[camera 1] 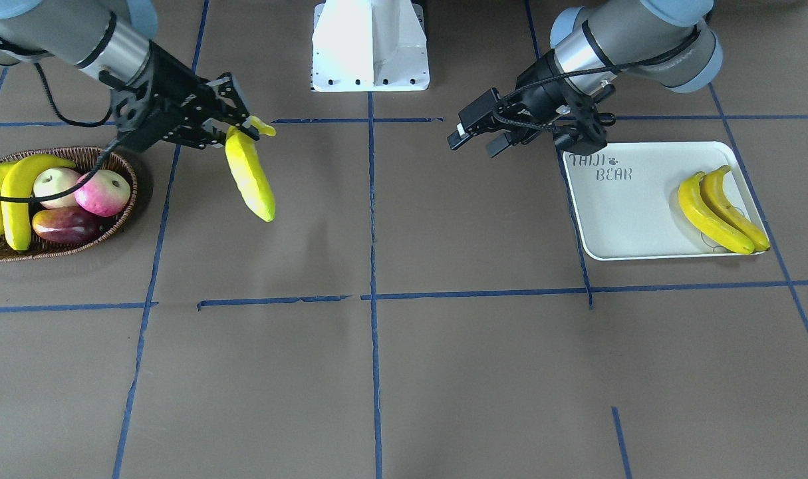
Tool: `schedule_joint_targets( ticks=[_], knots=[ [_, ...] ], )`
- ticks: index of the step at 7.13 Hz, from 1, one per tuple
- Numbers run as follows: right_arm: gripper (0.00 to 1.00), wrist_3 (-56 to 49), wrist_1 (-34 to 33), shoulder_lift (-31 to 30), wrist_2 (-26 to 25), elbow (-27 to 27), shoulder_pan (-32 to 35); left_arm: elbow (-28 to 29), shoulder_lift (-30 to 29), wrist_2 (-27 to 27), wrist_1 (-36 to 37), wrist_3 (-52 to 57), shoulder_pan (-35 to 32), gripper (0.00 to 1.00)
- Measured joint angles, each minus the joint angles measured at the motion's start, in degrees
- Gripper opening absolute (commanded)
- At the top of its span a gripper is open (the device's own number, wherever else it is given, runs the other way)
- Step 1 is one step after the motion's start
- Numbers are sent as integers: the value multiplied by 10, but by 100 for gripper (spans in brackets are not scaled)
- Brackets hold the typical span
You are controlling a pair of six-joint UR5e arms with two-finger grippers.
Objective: Transfer all bananas from basket to plate
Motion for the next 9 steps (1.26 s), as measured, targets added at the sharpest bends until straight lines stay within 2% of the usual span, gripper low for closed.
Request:
schedule_joint_targets(
  ticks=[3, 4, 6, 9],
  knots=[
    [10, 89, 5, 85, -153, -10, -111, 12, -40, 8, 2, -44, 23, 100],
    [10, 105, 5, 103, -181, -18, -134, 14, -49, 22, 3, -50, 37, 100],
    [11, 120, 5, 129, -214, -34, -160, 15, -58, 39, 3, -58, 54, 100],
    [14, 123, 6, 138, -226, -39, -172, 17, -67, 45, 3, -68, 66, 99]
  ],
)
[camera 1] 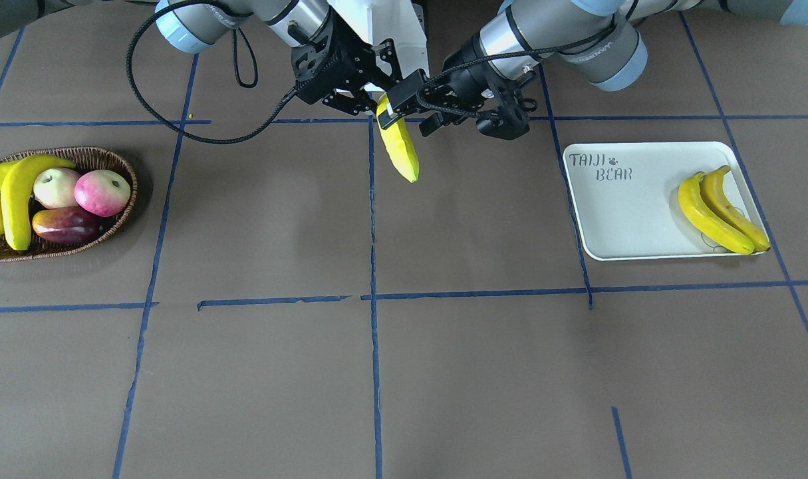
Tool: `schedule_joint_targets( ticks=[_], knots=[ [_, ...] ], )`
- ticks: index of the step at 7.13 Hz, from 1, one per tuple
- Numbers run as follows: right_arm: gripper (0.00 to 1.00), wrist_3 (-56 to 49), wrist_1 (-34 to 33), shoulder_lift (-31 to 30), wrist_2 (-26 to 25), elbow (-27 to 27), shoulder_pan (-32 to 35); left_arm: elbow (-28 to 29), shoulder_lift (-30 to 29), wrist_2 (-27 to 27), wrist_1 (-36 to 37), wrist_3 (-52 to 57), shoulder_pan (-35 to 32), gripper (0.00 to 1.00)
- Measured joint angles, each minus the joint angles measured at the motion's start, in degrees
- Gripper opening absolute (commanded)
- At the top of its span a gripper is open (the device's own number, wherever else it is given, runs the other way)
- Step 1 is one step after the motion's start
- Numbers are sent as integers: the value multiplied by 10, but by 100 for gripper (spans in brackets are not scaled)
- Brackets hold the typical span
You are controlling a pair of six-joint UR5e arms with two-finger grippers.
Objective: Transfer all bananas from basket to plate
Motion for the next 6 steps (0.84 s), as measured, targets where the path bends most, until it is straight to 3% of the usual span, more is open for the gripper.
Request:
schedule_joint_targets(
  ticks=[1, 2, 3, 4, 5, 6],
  knots=[
    [15, 0, 0, 2, -1, 0, -3, 3, -1, 11, -1, 0, 7, 94],
    [16, 0, 1, 4, -1, 0, -5, 7, -1, 32, -2, 1, 17, 78],
    [18, 0, 1, 4, -2, 0, -6, 8, -1, 49, -4, 1, 25, 54],
    [33, 0, 1, 4, -2, 0, -7, 8, -1, 56, -6, 2, 28, 29],
    [71, 0, 0, 5, -1, 0, -7, 8, -1, 58, -7, 4, 29, 10],
    [99, 1, 0, 4, -2, 1, -7, 7, 0, 59, -6, 5, 29, 1]
  ],
)
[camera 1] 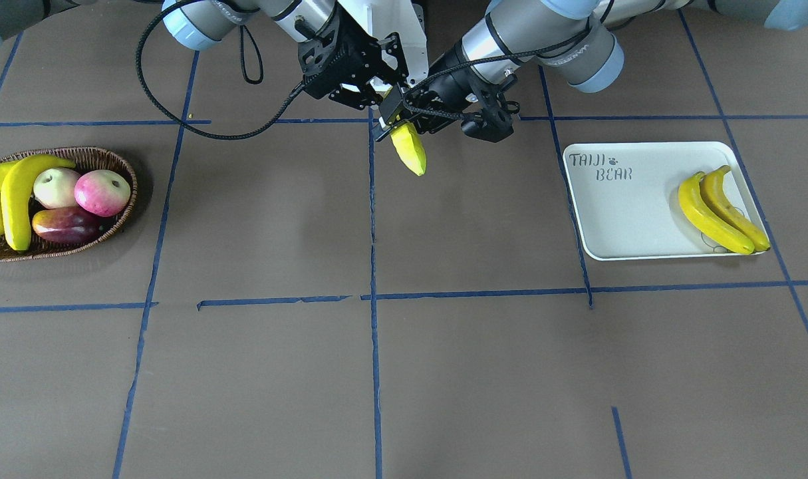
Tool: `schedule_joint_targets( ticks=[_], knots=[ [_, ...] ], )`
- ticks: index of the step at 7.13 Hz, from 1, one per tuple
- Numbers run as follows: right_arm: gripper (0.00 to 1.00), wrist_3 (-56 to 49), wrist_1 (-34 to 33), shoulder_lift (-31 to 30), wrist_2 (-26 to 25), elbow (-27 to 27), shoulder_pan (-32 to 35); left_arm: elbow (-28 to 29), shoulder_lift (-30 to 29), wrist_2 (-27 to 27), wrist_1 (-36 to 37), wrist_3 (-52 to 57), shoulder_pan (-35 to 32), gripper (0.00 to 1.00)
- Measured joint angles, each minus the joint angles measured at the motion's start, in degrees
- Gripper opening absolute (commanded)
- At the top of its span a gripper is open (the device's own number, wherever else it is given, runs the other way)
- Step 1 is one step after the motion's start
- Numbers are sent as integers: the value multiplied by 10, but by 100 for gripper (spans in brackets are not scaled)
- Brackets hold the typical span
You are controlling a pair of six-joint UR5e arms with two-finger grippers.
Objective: Transfer all bananas from basket to plate
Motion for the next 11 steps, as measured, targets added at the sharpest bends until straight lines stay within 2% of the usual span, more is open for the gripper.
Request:
schedule_joint_targets(
  ticks=[4, 5, 7, 8, 9, 10, 11],
  knots=[
    [99, 29, -1, 2, 5, 12, 7, -7, 7, 1, 6, 0, -4, 0],
    [99, 30, -4, 0, 22, 19, 17, -9, 13, 1, 6, 1, -7, 0],
    [99, 30, -10, -33, 115, 33, 70, -11, 52, 0, 6, 3, -28, 0],
    [99, 28, -12, -76, 177, 43, 122, -12, 94, -3, 6, 9, -51, 0],
    [99, -16, -57, -98, 196, 44, 153, -12, 146, -5, 11, 39, -75, 0],
    [99, -120, -155, -129, 218, 46, 197, -9, 238, -6, 24, 103, -116, 0],
    [99, -196, -205, -158, 226, 48, 225, -4, 288, -6, 40, 158, -141, 0]
  ],
)
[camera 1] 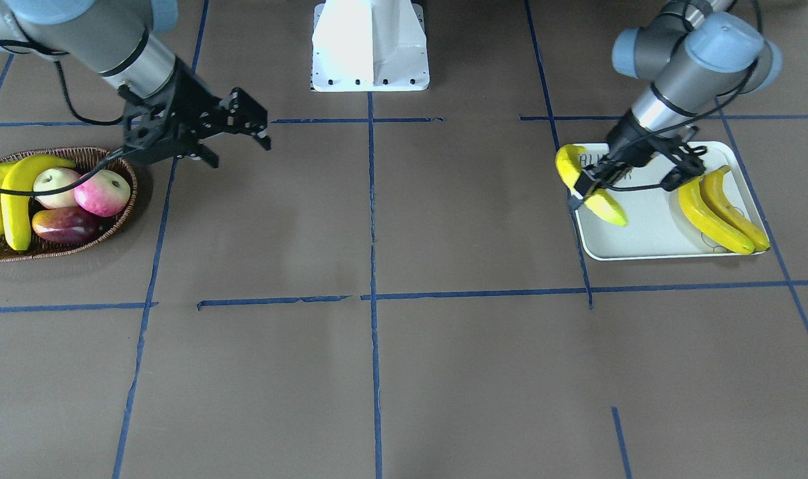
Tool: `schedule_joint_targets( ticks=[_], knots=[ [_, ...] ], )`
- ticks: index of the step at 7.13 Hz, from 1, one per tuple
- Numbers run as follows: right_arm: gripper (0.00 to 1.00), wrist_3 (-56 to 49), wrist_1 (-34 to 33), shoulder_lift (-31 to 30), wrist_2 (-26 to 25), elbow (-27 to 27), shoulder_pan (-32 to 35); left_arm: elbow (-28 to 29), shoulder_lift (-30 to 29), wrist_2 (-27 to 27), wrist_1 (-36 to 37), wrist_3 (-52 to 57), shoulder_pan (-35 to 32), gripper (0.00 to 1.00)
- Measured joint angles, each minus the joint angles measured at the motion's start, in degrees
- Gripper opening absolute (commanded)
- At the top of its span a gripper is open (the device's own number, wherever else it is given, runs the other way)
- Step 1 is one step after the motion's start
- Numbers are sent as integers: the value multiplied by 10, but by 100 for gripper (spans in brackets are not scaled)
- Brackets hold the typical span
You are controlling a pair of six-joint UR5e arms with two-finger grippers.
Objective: Transfer all bananas from basket to plate
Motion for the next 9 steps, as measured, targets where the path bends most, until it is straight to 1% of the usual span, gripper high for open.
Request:
schedule_joint_targets(
  ticks=[2, 6, 7, 8, 9],
  knots=[
    [99, -79, -27, -41, 3, 3, 30, 2, 41, 0, 23, 69, -28, 0],
    [100, -99, -31, -54, -1, 6, 37, 8, 50, 1, 42, 89, -34, 0],
    [99, -99, -31, -56, -6, 6, 35, 18, 50, 4, 49, 102, -34, 2],
    [99, -100, -30, -58, -9, 7, 32, 32, 50, 6, 52, 115, -34, 5],
    [99, -100, -30, -60, -13, 7, 29, 45, 48, 7, 53, 122, -33, 20]
  ],
)
